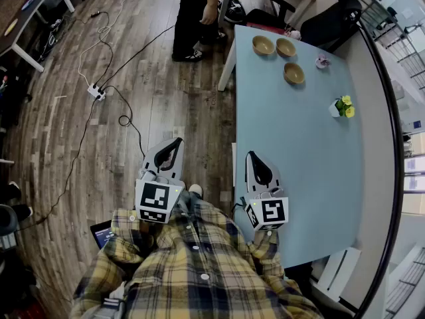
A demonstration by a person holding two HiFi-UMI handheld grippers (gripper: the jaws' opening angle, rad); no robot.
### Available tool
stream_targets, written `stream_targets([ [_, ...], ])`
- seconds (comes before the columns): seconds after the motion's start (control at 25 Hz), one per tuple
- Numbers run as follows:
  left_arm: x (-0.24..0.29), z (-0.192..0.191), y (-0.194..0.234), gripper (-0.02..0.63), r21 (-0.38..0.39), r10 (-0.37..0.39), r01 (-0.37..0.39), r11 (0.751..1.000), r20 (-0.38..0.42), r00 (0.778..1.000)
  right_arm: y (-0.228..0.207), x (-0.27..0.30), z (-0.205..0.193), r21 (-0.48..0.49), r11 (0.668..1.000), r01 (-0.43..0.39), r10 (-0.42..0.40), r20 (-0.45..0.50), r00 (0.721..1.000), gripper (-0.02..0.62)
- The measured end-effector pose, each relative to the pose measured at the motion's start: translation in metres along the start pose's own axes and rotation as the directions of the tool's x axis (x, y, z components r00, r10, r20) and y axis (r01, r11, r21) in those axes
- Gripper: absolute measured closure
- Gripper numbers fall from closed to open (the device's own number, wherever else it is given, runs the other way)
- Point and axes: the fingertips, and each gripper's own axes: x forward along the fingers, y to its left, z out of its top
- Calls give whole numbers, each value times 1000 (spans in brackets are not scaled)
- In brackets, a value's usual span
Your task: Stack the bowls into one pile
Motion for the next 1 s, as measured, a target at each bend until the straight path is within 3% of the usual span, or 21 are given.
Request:
stream_targets([
  [0.16,-3,0,4,615,0,22,-22,1000,0,1000,1,-1,2,4,1000,-19,19,25,1000,592],
  [0.4,0,0,20,615,-31,41,-40,999,16,999,6,12,2,109,990,-90,85,52,995,586],
  [0.48,8,1,29,615,-47,41,-40,998,23,999,6,23,3,133,986,-98,91,54,994,537],
  [0.56,24,4,41,559,-60,30,-28,998,32,999,4,39,6,134,986,-99,92,53,994,506],
  [1.0,153,45,123,466,-45,-87,88,995,18,996,-43,171,39,100,995,-14,12,21,1000,435],
])
